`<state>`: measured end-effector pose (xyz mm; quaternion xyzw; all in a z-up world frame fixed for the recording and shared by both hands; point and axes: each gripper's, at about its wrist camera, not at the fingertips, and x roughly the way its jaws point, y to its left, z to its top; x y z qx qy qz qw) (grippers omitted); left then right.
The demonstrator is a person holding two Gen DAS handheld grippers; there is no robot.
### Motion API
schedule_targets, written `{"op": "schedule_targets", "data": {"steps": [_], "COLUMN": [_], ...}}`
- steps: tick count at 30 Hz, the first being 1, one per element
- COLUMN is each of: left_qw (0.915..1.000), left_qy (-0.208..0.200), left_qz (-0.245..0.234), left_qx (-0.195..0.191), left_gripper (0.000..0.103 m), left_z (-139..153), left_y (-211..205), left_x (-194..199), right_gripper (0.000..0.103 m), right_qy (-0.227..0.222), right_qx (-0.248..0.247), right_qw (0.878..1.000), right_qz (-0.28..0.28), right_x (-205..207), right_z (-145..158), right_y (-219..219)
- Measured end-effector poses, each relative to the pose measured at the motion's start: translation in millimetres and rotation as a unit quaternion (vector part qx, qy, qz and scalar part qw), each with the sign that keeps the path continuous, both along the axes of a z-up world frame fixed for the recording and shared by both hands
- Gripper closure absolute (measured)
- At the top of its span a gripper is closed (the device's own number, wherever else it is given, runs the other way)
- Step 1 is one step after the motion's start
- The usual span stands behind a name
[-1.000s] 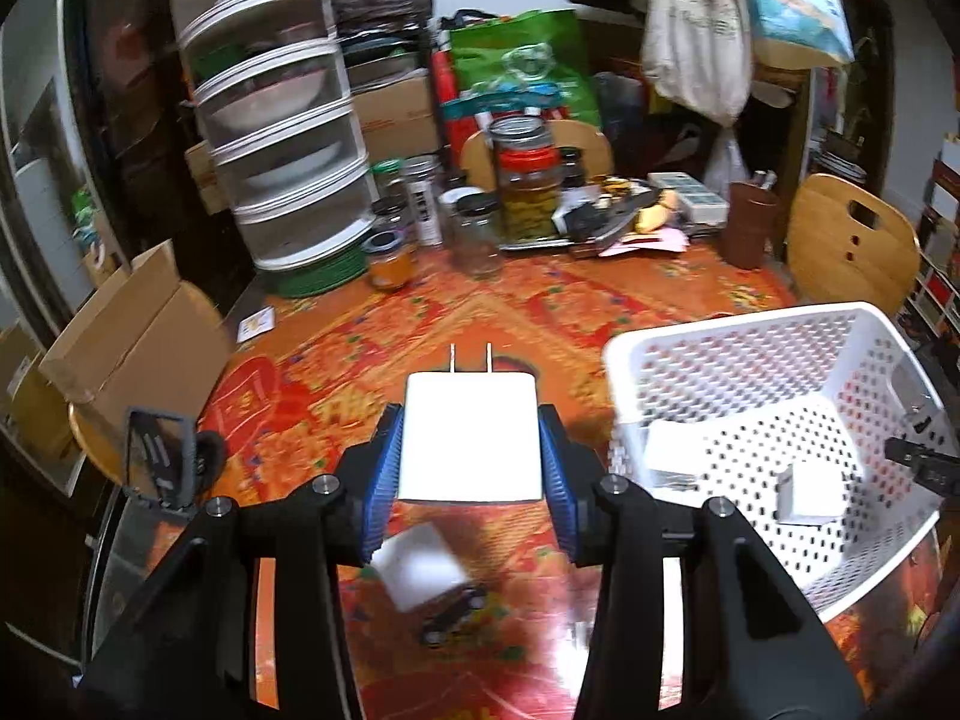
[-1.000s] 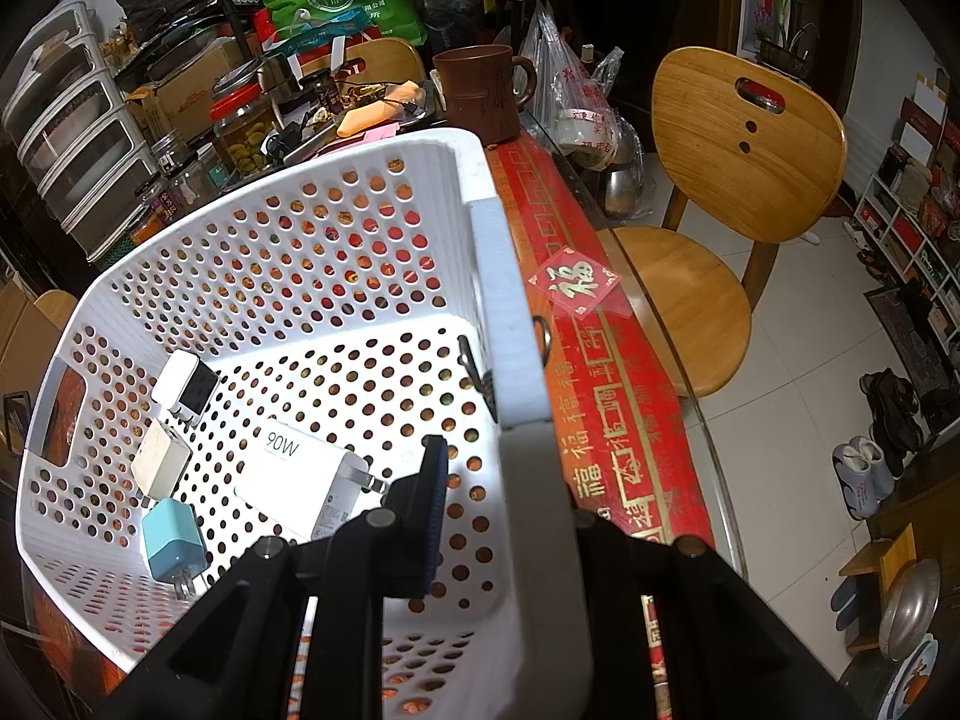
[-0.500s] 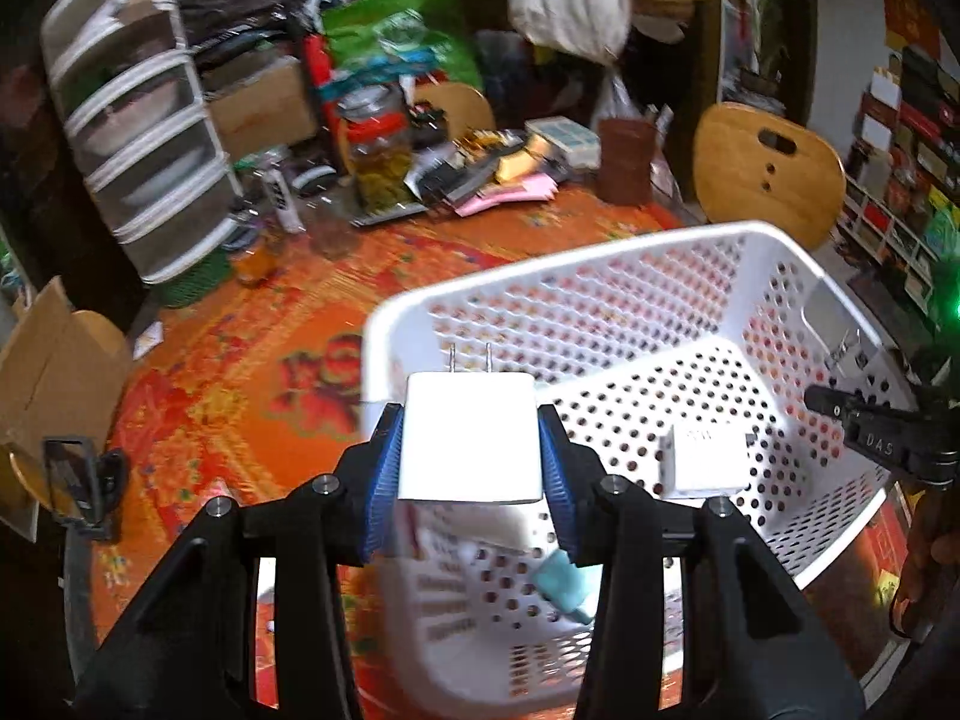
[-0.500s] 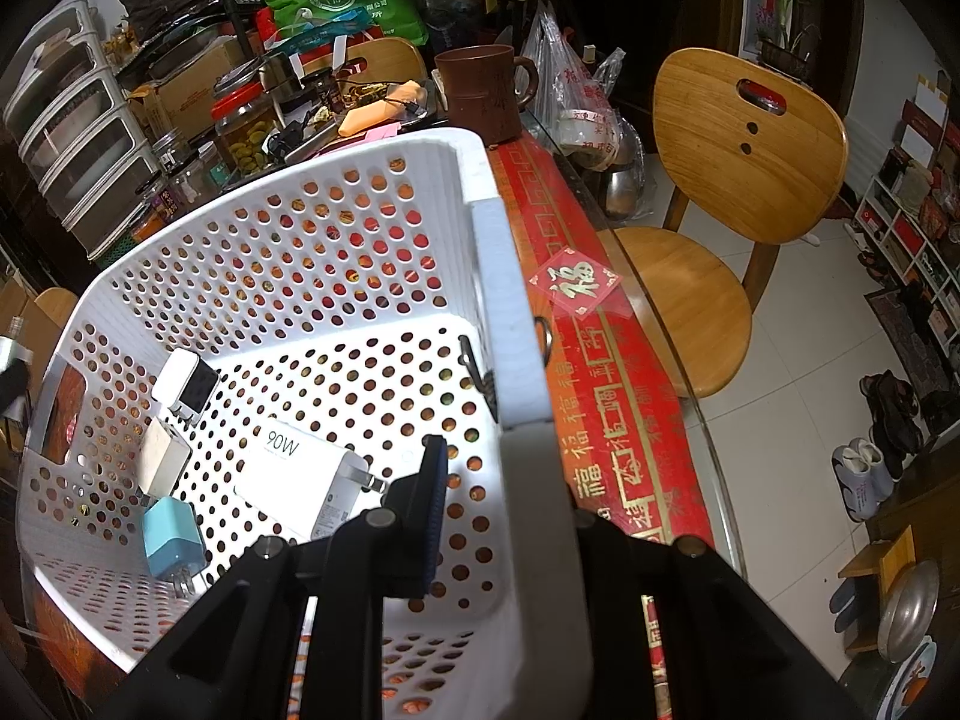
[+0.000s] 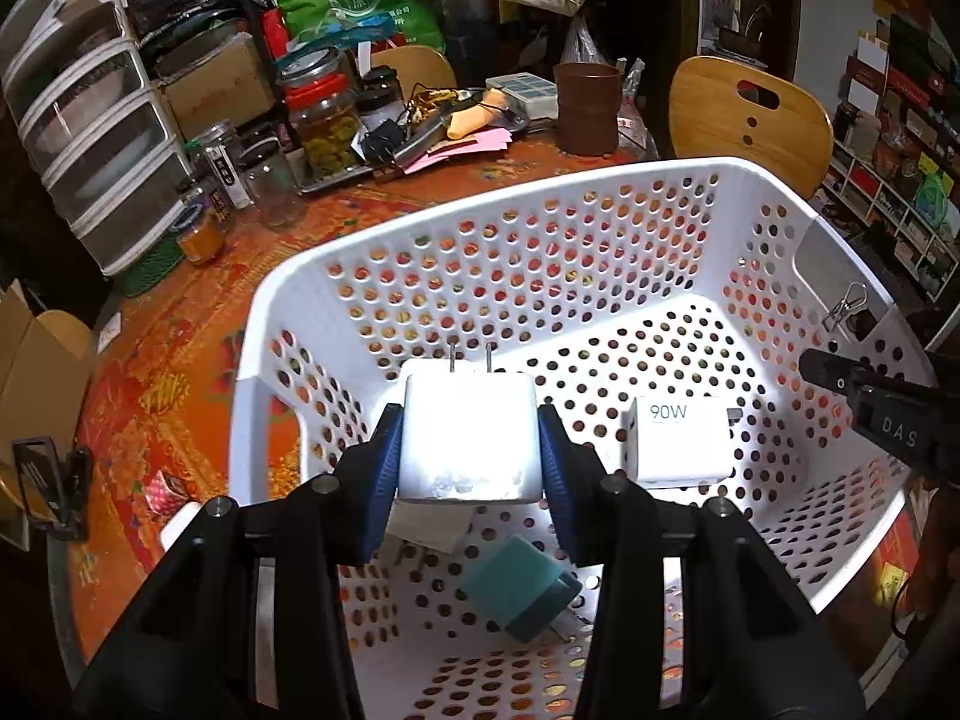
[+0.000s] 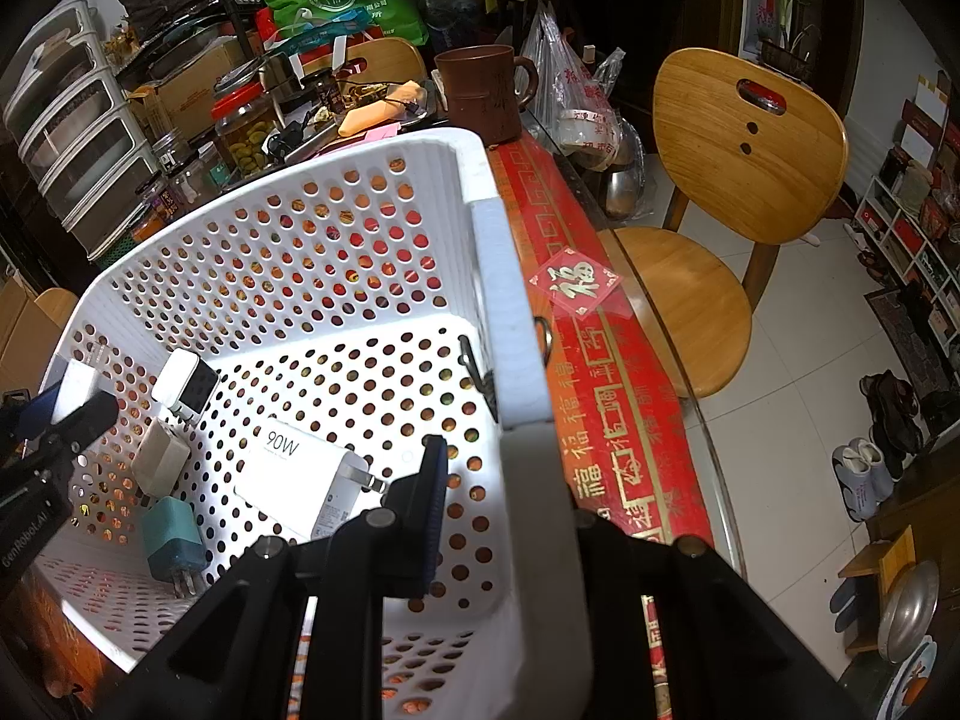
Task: Organize rigid objects
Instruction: 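Move the left tool to the white square charger and grasp it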
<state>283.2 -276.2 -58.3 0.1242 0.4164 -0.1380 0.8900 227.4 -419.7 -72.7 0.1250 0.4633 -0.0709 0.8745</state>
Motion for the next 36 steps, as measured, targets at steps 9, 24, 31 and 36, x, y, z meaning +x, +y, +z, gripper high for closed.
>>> {"op": "schedule_targets", "data": {"steps": [9,24,31,36], "left_qw": [0.9954,0.9758,0.9711,0.9632], "left_qy": [-0.095,0.047,0.07,0.078], "left_qz": [0.005,0.198,0.22,0.251], "left_qx": [-0.007,-0.079,-0.061,-0.056], "left_gripper": [0.003,0.001,0.001,0.004], "left_z": [43,-54,-78,-88], "left_y": [43,265,242,233], "left_x": [-38,2,35,41], "right_gripper": [0.082,0.082,0.082,0.082], "right_qy": [-0.001,-0.002,-0.002,-0.002], "right_qx": [0.002,0.003,0.003,0.004], "right_qw": [1.0,1.0,1.0,1.0], "right_qz": [0.0,0.0,0.0,-0.001], "right_x": [0,0,0,-1], "right_z": [1,1,1,0], "right_y": [-1,-3,-3,-2]}}
